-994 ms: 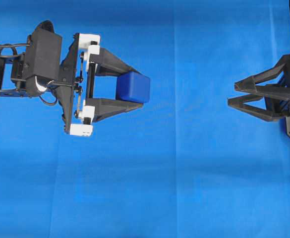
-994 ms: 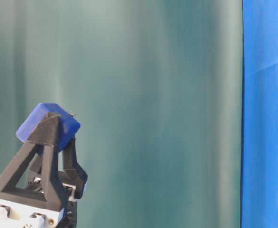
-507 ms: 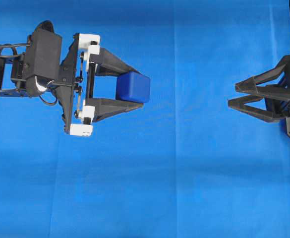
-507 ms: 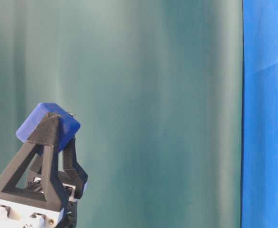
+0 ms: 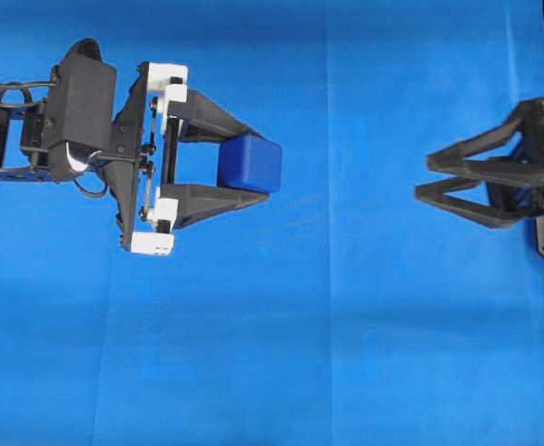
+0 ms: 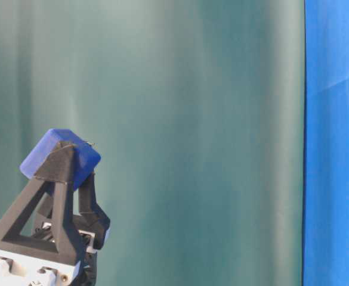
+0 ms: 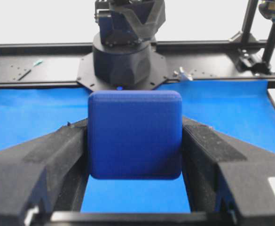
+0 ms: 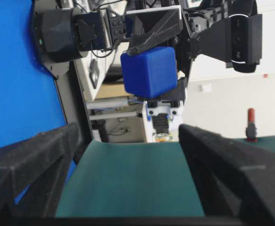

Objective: Handover the blue block to the right arm after grasping it with the left arm, then place it in the designated position.
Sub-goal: 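Reach the right gripper over to the cube held by the left gripper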

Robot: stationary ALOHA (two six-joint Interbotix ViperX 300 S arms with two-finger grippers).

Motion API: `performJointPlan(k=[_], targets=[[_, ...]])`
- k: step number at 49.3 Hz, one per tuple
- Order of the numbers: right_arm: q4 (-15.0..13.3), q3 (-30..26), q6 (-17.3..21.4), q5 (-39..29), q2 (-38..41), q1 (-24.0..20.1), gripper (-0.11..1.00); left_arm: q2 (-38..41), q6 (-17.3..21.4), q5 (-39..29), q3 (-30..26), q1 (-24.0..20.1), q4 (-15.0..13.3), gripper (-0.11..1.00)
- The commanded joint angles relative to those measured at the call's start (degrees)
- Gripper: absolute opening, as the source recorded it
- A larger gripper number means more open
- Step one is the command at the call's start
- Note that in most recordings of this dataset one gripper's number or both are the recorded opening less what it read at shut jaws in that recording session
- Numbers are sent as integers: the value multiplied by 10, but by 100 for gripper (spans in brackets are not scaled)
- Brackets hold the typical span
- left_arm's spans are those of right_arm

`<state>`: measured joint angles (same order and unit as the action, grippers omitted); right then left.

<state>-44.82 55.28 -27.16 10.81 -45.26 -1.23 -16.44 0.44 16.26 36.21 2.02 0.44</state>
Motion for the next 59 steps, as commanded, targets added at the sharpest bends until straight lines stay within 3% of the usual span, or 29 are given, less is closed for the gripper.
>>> performJointPlan(k=[1,10,20,32,47,59], targets=[[-2,-37,1,4,30,-1,95,-11,0,4,-7,1,-1,48],[-7,-99,-1,4,104,-1,95,-11,-1,2,-7,1,-1,48],[-38,-162,-1,7,178,-1,95,-10,-1,0,-8,1,-1,48],[-44,-220,-1,18,245,-1,95,-10,-1,-2,-8,2,-1,48],[-44,-274,-2,15,302,6,95,-10,-1,-5,-9,2,-1,48],[-46,-284,-3,13,311,8,95,-11,-1,-10,-7,3,0,48]])
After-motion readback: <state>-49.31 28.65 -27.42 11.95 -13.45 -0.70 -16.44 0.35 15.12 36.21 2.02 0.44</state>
